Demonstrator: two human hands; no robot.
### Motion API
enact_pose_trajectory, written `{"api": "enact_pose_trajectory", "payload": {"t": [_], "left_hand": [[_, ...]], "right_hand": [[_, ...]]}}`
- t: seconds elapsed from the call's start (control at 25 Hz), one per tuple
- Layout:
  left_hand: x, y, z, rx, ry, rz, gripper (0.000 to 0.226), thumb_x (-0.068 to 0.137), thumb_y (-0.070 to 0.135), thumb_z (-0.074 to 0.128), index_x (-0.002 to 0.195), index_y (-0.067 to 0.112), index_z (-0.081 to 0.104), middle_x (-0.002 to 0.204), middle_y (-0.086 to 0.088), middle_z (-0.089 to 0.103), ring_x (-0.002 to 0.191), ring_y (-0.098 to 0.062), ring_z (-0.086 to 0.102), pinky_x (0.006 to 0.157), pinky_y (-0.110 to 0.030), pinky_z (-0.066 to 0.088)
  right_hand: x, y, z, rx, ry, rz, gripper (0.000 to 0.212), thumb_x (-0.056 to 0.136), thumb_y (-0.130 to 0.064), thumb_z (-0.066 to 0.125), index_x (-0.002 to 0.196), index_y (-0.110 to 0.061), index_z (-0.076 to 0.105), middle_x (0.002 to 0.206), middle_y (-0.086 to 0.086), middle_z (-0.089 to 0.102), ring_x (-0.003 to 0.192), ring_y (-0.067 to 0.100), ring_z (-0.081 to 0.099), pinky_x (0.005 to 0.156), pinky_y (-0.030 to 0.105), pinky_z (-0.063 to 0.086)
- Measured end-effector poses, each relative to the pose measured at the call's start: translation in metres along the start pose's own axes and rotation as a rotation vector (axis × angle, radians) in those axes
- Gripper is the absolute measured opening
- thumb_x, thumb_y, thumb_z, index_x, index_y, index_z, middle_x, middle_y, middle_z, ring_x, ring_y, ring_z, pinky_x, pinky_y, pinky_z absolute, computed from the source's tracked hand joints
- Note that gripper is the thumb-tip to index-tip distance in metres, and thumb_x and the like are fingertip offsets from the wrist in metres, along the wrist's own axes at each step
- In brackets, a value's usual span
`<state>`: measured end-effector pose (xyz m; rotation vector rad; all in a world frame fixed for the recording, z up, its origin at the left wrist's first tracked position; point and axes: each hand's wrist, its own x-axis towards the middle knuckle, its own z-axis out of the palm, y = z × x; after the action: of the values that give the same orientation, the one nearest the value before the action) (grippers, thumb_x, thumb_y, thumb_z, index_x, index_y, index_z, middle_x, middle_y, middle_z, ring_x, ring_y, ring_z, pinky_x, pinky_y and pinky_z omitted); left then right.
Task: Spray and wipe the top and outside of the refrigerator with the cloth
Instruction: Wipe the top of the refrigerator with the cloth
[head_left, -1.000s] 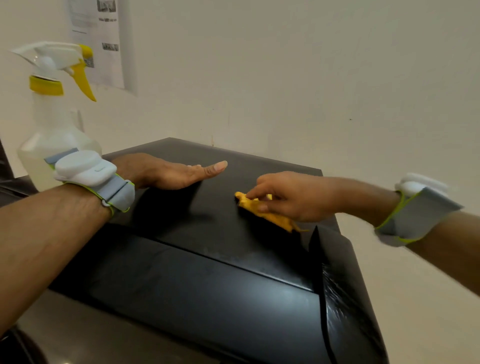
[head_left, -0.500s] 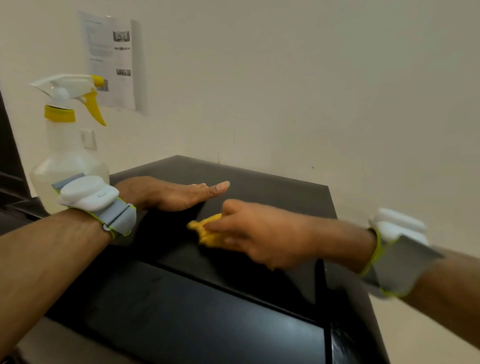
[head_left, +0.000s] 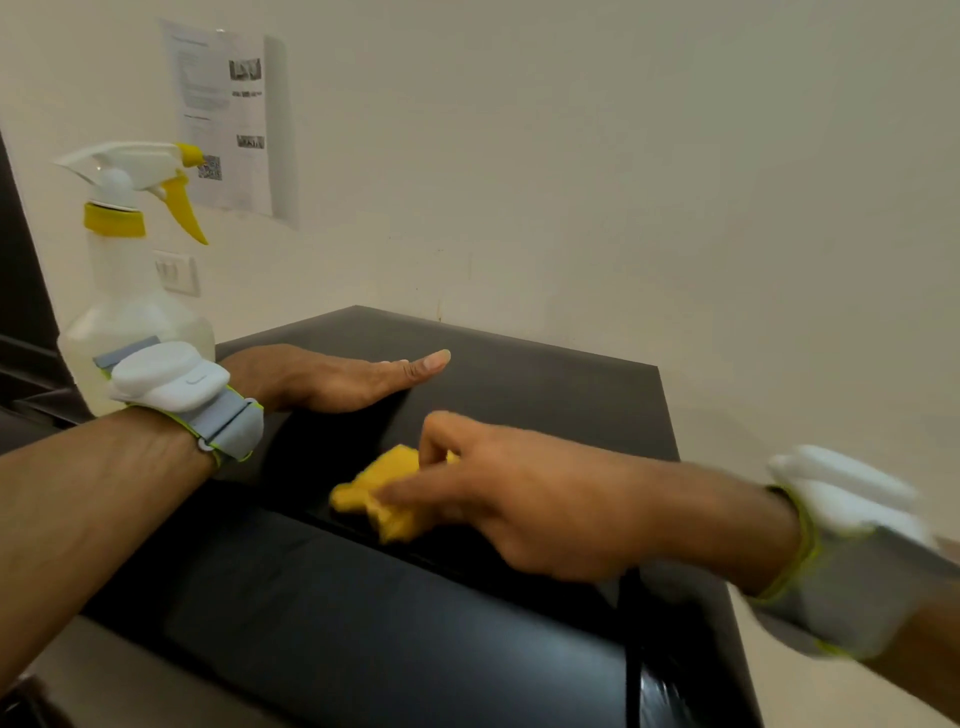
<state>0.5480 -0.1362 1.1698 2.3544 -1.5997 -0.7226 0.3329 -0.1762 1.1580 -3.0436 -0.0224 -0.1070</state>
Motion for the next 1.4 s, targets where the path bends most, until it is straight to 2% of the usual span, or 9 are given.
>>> {"api": "enact_pose_trajectory", "payload": {"t": [0.24, 0.48, 0.68, 0.84, 0.92, 1.04, 1.16, 1.28, 1.4], "left_hand": [[-0.006, 0.003, 0.0, -0.005, 0.011, -0.049, 0.088, 0.085, 0.079, 0.01, 0.154, 0.026, 0.024, 0.162, 0.008, 0.022, 0.15, -0.016, 0.018, 0.123, -0.038, 0.005], [-0.001, -0.008, -0.003, -0.036, 0.061, -0.072, 0.111, 0.067, 0.095, 0.012, 0.151, 0.025, 0.035, 0.158, 0.007, 0.032, 0.145, -0.019, 0.031, 0.123, -0.041, 0.015], [0.002, -0.01, -0.005, -0.001, 0.048, -0.054, 0.115, 0.066, 0.095, 0.011, 0.151, 0.021, 0.036, 0.16, 0.001, 0.031, 0.147, -0.023, 0.028, 0.123, -0.046, 0.013], [-0.001, -0.014, -0.009, 0.061, 0.022, 0.016, 0.109, 0.07, 0.092, 0.01, 0.127, 0.015, 0.063, 0.144, -0.004, 0.054, 0.13, -0.025, 0.05, 0.117, -0.045, 0.028], [0.0, -0.014, -0.008, 0.064, 0.025, 0.025, 0.107, 0.072, 0.092, 0.011, 0.143, 0.02, 0.049, 0.156, 0.0, 0.039, 0.142, -0.023, 0.036, 0.121, -0.045, 0.02], [-0.003, -0.02, -0.014, 0.053, 0.048, 0.143, 0.106, 0.074, 0.092, 0.01, 0.156, 0.026, 0.018, 0.164, 0.005, 0.015, 0.152, -0.017, 0.012, 0.124, -0.045, 0.004], [-0.01, -0.027, -0.019, 0.102, 0.07, 0.239, 0.097, 0.08, 0.086, 0.007, 0.155, 0.028, 0.024, 0.162, 0.003, 0.024, 0.15, -0.019, 0.02, 0.123, -0.042, 0.008], [-0.037, -0.035, -0.016, 0.118, 0.055, 0.295, 0.087, 0.092, 0.073, 0.007, 0.137, 0.014, 0.054, 0.142, -0.005, 0.054, 0.127, -0.02, 0.05, 0.108, -0.029, 0.028], [-0.071, -0.061, -0.006, 0.074, 0.118, 0.353, 0.076, 0.095, 0.068, 0.011, 0.136, 0.022, 0.055, 0.13, 0.005, 0.059, 0.115, -0.014, 0.052, 0.108, -0.029, 0.031]], "right_hand": [[-0.014, 0.074, -0.021, -0.274, -0.085, 0.478, 0.052, 0.097, -0.013, 0.05, 0.143, -0.038, 0.044, 0.104, -0.003, 0.038, 0.092, 0.022, 0.054, 0.088, 0.041, 0.049], [-0.007, 0.016, -0.006, -0.008, -0.045, -0.056, 0.055, 0.096, -0.009, 0.051, 0.14, -0.042, 0.045, 0.112, -0.005, 0.041, 0.096, 0.016, 0.054, 0.087, 0.028, 0.047], [0.002, 0.065, -0.023, -0.311, -0.155, 0.387, 0.053, 0.101, -0.016, 0.047, 0.146, -0.04, 0.039, 0.097, -0.008, 0.035, 0.081, 0.011, 0.047, 0.071, 0.021, 0.039], [0.053, 0.015, 0.006, -0.031, 0.033, 0.109, 0.045, 0.1, -0.011, 0.049, 0.139, -0.032, 0.052, 0.105, -0.001, 0.041, 0.092, 0.013, 0.048, 0.081, 0.016, 0.036], [0.027, -0.01, -0.005, 0.035, -0.052, -0.114, 0.046, 0.1, -0.011, 0.049, 0.139, -0.035, 0.052, 0.107, -0.005, 0.043, 0.094, 0.006, 0.048, 0.085, 0.015, 0.039], [0.006, 0.005, -0.028, -0.082, -0.202, 0.069, 0.045, 0.1, -0.02, 0.052, 0.136, -0.045, 0.051, 0.106, -0.009, 0.046, 0.094, 0.005, 0.052, 0.084, 0.016, 0.04], [0.056, 0.024, -0.017, -0.259, -0.106, 0.313, 0.036, 0.101, -0.023, 0.048, 0.136, -0.031, 0.054, 0.103, -0.005, 0.046, 0.09, 0.009, 0.049, 0.083, 0.017, 0.036], [0.094, -0.003, 0.009, 0.02, 0.061, 0.159, 0.036, 0.095, -0.003, 0.05, 0.124, -0.022, 0.06, 0.117, -0.013, 0.052, 0.108, 0.005, 0.051, 0.096, 0.019, 0.039], [0.062, -0.013, -0.001, -0.046, -0.022, 0.058, 0.038, 0.1, -0.017, 0.05, 0.134, -0.033, 0.054, 0.112, -0.01, 0.048, 0.098, 0.004, 0.052, 0.089, 0.017, 0.042]]}}
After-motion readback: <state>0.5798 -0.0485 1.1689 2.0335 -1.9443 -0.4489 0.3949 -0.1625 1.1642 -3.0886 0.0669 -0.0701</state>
